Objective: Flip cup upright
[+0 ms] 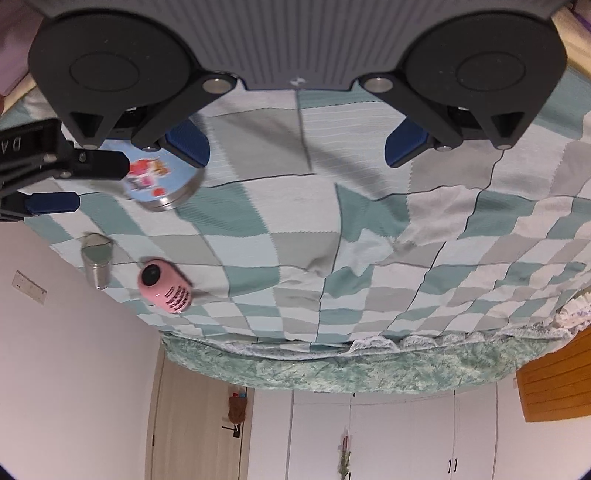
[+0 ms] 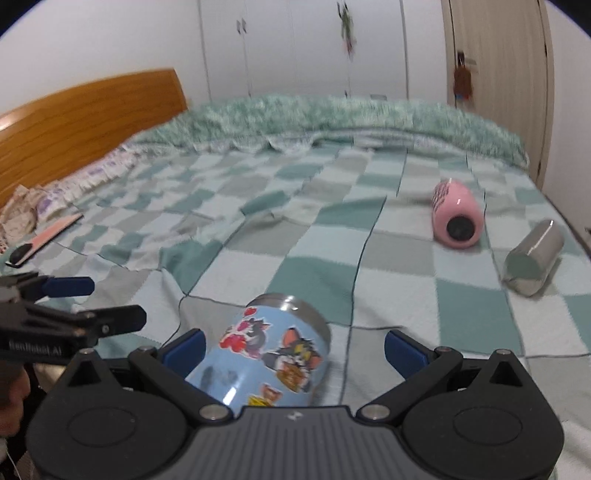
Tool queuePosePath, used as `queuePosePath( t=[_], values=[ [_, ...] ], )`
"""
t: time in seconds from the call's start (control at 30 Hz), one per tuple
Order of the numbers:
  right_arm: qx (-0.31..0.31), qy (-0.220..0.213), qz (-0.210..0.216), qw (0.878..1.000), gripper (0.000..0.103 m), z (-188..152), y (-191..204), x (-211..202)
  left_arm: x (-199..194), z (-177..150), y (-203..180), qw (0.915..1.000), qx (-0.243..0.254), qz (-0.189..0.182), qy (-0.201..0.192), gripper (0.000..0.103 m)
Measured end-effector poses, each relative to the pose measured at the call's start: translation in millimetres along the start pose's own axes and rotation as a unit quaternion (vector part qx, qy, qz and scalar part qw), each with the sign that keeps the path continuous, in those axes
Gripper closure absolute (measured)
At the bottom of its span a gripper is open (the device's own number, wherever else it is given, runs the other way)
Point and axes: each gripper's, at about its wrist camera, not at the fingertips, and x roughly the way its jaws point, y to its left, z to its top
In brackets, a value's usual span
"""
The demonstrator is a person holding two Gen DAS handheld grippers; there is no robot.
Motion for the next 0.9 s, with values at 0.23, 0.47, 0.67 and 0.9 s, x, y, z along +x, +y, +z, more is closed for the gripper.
queuePosePath(
  t=[0.23, 0.47, 0.67, 0.9],
  values=[
    [0.039, 0.057, -0.007, 0.998, 0.0, 13, 7, 36, 20, -4, 13, 0.9998, 0.017, -0.013, 0.006, 0.0],
    [0.058, 0.104, -0.029, 0.992, 0.001, 17, 12, 63, 34, -8, 19, 0.9995, 0.021, -0.017, 0.013, 0.0],
    [0.088, 0.155, -0.014, 0.984, 0.015, 19, 5, 90, 40, -7, 19, 0.9994, 0.027, -0.014, 0.018, 0.0],
    [0.101, 0.144, 0.017, 0.984, 0.017, 19, -5, 83, 40, -7, 22, 0.9995, 0.026, -0.013, 0.017, 0.0]
  ],
)
